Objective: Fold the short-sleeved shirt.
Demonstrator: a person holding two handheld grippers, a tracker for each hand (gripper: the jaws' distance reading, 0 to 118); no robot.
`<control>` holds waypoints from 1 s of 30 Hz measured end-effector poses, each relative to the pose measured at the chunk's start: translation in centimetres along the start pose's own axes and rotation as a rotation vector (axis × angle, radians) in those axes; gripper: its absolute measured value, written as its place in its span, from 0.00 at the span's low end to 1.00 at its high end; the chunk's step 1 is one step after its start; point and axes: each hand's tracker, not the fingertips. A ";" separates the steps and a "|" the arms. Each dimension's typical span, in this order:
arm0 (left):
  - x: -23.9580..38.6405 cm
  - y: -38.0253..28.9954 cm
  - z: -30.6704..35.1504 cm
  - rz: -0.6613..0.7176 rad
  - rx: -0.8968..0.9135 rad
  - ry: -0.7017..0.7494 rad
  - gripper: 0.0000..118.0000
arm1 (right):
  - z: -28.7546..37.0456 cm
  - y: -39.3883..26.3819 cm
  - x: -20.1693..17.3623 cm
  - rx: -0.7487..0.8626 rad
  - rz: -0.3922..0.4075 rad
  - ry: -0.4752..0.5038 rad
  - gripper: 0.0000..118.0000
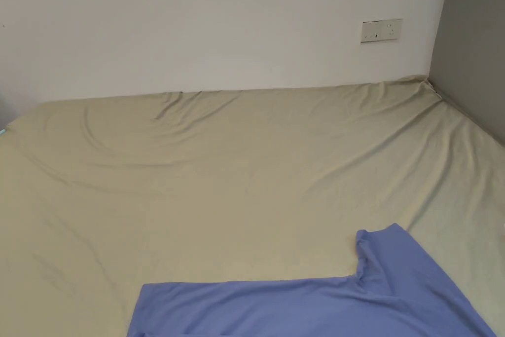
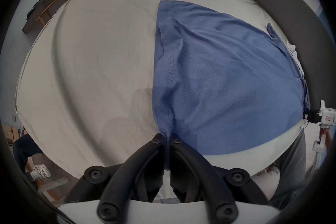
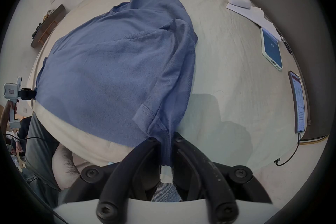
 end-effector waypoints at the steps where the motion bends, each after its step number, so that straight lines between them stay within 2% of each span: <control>1: 0.1 -0.1 0.3 -0.018 0.016 0.002 0.34 | 0.5 0.3 0.3 -0.001 0.004 0.002 0.31; 2: 0.3 -0.2 1.3 -0.060 0.057 0.021 0.68 | 1.1 0.4 0.8 -0.002 0.002 0.003 0.50; 3: 0.7 -0.2 2.4 -0.089 0.086 0.103 0.96 | 2.2 0.8 1.3 -0.004 0.011 -0.020 0.68; 4: 1.0 -0.3 3.9 -0.115 0.123 0.160 0.98 | 4.1 1.2 1.5 0.044 0.039 -0.076 0.89; 5: 1.1 -0.2 5.9 -0.145 0.209 0.159 0.96 | 6.4 1.7 1.7 0.148 0.049 -0.104 0.94; 6: 1.4 0.0 8.8 -0.152 0.338 0.126 0.94 | 8.5 2.3 1.9 0.237 0.043 -0.112 0.97; 8: 2.1 1.4 12.6 -0.145 0.455 0.182 0.92 | 13.4 4.1 1.3 0.454 -0.005 -0.100 1.00; 10: 1.2 2.3 13.3 -0.134 0.574 0.188 1.00 | 16.2 5.8 1.0 0.618 -0.057 -0.106 1.00; 11: 1.4 3.0 14.1 -0.123 0.625 0.162 1.00 | 17.5 6.6 0.2 0.670 -0.084 -0.104 1.00; 12: 1.6 3.7 14.5 -0.123 0.633 0.106 0.99 | 18.3 7.1 -0.1 0.707 -0.117 -0.090 0.96; 13: 1.9 4.7 14.8 -0.109 0.627 0.051 0.85 | 18.8 7.5 -0.5 0.726 -0.135 -0.060 0.71; 14: 2.2 5.7 14.6 -0.107 0.604 0.018 0.62 | 18.9 7.8 -0.7 0.745 -0.129 -0.028 0.44; 15: 2.4 6.9 14.0 -0.122 0.571 0.004 0.32 | 17.9 7.7 -0.8 0.763 -0.142 -0.015 0.15; 16: 2.8 8.2 13.1 -0.136 0.554 0.030 0.01 | 17.7 8.0 -1.2 0.750 -0.147 -0.022 0.07; 17: 3.2 9.5 12.0 -0.161 0.540 0.072 0.00 | 17.6 8.1 -1.7 0.752 -0.157 -0.033 0.05; 19: 2.8 12.5 9.3 -0.186 0.468 0.015 0.00 | 17.4 8.4 -2.9 0.760 -0.131 -0.021 0.00; 22: 2.2 18.7 4.7 -0.053 0.321 -0.099 0.00 | 16.8 8.8 -3.8 0.762 -0.134 -0.006 0.00; 23: 1.9 20.5 3.2 -0.016 0.270 -0.118 0.00 | 16.0 8.8 -2.8 0.754 -0.141 0.003 0.00; 26: 0.5 24.9 -1.3 0.050 0.178 -0.086 0.00 | 15.0 9.1 -2.5 0.737 -0.134 -0.008 0.00; 27: 0.2 25.9 -2.7 0.059 0.162 -0.056 0.06 | 14.6 9.3 -2.2 0.718 -0.144 -0.017 0.00; 29: 0.0 26.9 -4.7 0.034 0.166 -0.024 0.87 | 14.2 9.3 -1.8 0.701 -0.159 -0.001 0.00; 30: -0.7 27.7 -6.3 0.017 0.136 -0.005 1.00 | 13.9 9.4 -1.6 0.687 -0.167 0.002 0.00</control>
